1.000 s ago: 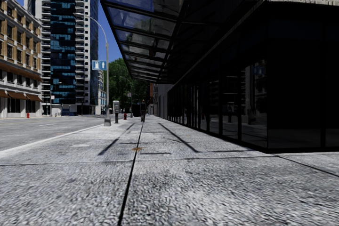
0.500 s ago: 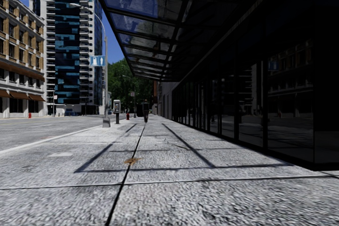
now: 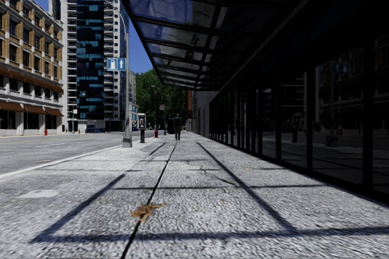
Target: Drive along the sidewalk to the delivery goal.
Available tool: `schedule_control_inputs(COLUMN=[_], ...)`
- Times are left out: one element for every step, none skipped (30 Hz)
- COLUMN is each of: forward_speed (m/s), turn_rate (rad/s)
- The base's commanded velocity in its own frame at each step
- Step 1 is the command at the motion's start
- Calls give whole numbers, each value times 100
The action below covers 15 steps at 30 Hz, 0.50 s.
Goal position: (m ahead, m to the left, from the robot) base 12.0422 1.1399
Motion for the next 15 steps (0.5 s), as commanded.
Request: schedule_control_inputs(forward_speed=[200, 200, 200, 200, 200, 200, 200, 200, 200, 200, 200, 200, 200, 200, 200], turn_rate=[16, 15, 11, 7, 4, 4, 0, 0, 0, 0, 0, 0, 4, 20, 20])
